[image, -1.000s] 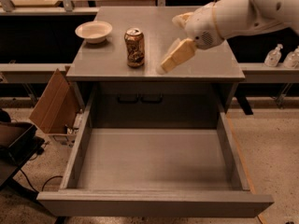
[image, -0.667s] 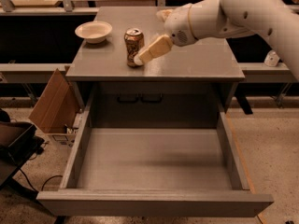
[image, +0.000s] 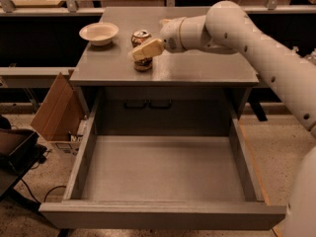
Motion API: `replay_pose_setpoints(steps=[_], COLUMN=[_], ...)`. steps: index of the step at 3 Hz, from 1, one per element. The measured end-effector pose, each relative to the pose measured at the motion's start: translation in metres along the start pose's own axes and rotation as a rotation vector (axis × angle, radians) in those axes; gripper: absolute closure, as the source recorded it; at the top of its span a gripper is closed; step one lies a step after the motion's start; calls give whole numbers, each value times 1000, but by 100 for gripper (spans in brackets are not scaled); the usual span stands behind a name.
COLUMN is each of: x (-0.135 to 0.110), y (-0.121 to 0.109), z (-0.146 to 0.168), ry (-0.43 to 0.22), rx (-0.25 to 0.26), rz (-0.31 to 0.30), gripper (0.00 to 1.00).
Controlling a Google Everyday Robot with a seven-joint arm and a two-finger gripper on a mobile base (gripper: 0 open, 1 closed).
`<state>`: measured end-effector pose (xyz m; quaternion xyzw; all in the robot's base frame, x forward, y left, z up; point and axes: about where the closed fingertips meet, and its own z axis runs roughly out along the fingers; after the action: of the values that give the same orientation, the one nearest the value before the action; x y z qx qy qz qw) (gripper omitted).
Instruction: Place orange can into top drawer
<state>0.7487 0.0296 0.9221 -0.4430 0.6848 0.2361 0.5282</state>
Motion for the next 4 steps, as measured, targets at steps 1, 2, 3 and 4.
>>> replay_pose_setpoints(steps=[1,2,3,4], x=[10,5,-20,-23], y=[-16,-22,-14,-10], z=[22,29,24,27], ry=[-49,-130,-217,-224], rx=[-8,-31,-69,-77], rz=[102,161,136,131], gripper=[0,18,42,64])
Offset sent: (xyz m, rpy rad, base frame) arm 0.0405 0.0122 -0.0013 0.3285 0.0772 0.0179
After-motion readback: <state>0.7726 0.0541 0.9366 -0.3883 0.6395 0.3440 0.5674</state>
